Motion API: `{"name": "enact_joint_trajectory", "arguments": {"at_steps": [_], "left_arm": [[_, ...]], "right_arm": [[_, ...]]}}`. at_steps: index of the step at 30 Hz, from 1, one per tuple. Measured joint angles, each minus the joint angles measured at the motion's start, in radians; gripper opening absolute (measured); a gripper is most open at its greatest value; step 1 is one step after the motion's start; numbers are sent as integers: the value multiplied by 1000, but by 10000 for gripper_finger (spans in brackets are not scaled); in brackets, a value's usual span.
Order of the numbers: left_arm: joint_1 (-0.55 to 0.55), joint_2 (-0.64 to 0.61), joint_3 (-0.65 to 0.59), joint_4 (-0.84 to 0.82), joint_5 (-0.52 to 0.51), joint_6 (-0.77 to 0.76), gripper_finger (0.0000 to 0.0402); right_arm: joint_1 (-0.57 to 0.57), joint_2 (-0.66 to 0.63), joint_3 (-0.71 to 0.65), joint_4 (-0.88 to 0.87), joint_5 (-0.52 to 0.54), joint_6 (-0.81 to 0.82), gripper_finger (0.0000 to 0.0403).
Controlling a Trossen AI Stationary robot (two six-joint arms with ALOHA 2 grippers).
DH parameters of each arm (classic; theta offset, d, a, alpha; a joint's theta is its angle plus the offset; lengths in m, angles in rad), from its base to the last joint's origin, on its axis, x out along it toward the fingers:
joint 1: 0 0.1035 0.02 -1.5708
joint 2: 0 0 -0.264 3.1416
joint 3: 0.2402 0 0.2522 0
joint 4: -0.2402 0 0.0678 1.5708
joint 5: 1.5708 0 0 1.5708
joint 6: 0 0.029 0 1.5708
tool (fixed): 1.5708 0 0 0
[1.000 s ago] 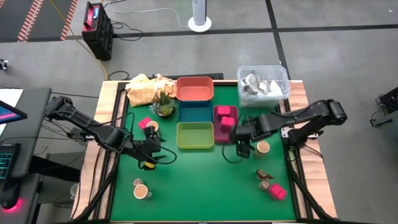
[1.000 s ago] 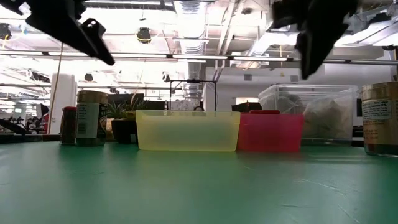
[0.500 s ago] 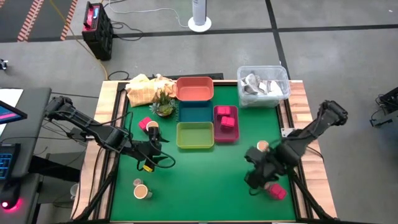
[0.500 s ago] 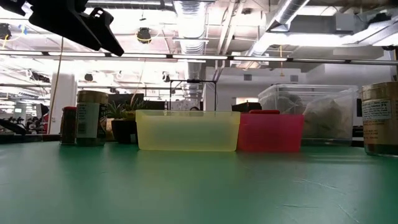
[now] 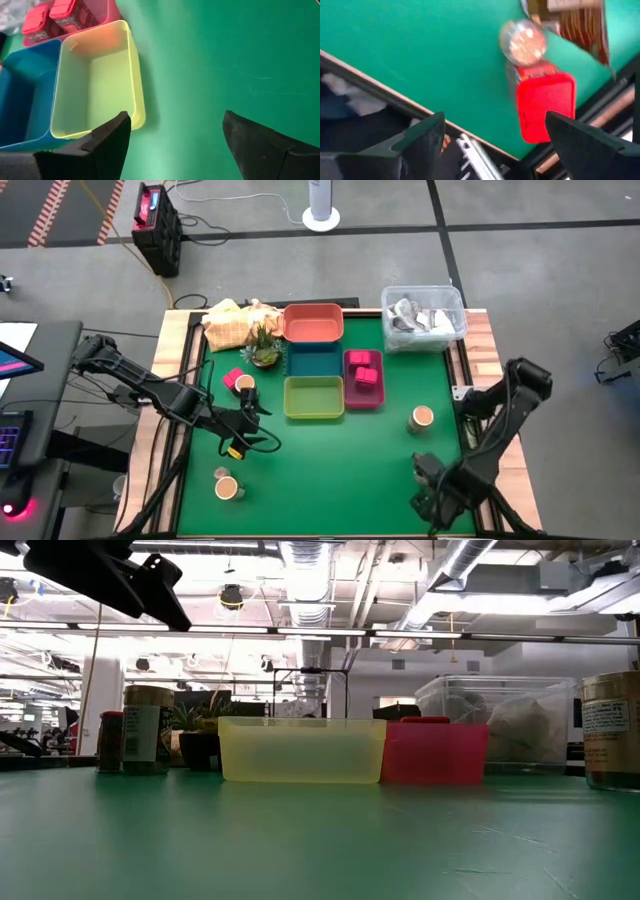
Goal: Sort spices by type
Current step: Put the bottom red seasoning can into the red bin
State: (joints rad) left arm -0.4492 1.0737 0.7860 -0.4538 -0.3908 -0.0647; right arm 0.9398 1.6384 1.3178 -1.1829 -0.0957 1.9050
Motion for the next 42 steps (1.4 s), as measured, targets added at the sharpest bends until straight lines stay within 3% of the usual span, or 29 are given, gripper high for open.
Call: {"name": "enact_joint_trajectory", "arguments": {"at_steps": [6, 16, 26, 30, 37, 42], "left_arm": [[0, 0, 0, 0, 12, -5, 300], [0, 0, 0, -3, 12, -32, 300], [0, 0, 0, -5, 22, -45, 300], [0, 0, 0, -5, 23, -45, 300], [0, 0, 0, -4, 23, -45, 300], [0, 0, 0, -4, 23, -45, 300]], "right_arm": [[37, 54, 0, -23, -69, 17, 370], [36, 64, -9, -106, -61, -53, 370], [40, 66, -125, 4, -48, -99, 366], [40, 66, -148, 25, -48, -102, 339], [40, 66, -162, 72, -63, -137, 241], [40, 66, -162, 86, -118, -136, 235]]}}
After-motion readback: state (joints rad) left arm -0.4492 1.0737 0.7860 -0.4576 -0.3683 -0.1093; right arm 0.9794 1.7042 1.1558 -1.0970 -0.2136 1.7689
